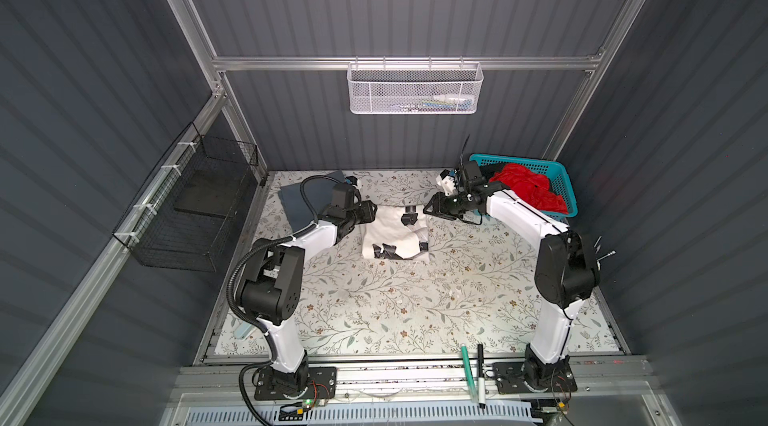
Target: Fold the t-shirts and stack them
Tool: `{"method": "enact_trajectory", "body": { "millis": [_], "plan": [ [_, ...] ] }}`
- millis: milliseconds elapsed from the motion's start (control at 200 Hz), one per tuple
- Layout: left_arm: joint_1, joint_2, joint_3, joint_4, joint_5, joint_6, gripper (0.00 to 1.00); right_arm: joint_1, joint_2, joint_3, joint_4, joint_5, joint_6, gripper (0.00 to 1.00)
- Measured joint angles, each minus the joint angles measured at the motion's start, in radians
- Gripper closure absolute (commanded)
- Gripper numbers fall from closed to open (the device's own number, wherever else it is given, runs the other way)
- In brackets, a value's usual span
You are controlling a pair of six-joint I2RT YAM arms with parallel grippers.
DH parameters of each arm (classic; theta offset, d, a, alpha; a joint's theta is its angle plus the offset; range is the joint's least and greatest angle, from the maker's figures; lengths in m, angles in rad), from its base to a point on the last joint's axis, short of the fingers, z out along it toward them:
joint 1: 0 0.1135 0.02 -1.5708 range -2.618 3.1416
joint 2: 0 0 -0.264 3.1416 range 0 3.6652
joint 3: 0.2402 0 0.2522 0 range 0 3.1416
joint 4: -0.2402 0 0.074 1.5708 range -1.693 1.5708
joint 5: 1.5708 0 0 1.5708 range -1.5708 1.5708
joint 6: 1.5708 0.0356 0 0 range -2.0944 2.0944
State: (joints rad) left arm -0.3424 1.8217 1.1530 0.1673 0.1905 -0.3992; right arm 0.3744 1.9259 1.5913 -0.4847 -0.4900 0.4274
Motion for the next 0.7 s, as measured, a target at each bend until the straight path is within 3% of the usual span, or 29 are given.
{"method": "enact_trajectory", "body": {
  "millis": [165, 345, 700],
  "plan": [
    [-0.002, 0.052, -0.006, 0.129, 0.091, -0.056, 0.59, 0.035, 0.173, 0.152, 0.041, -0.043, 0.029, 0.62],
    [-0.002, 0.191, 0.040, 0.178, 0.138, -0.089, 0.60, 0.034, 0.332, 0.188, 0.075, -0.055, 0.082, 0.62],
    [-0.002, 0.297, 0.048, 0.272, 0.069, -0.082, 0.66, -0.032, 0.466, 0.278, 0.163, -0.042, 0.130, 0.58]
  ]
}}
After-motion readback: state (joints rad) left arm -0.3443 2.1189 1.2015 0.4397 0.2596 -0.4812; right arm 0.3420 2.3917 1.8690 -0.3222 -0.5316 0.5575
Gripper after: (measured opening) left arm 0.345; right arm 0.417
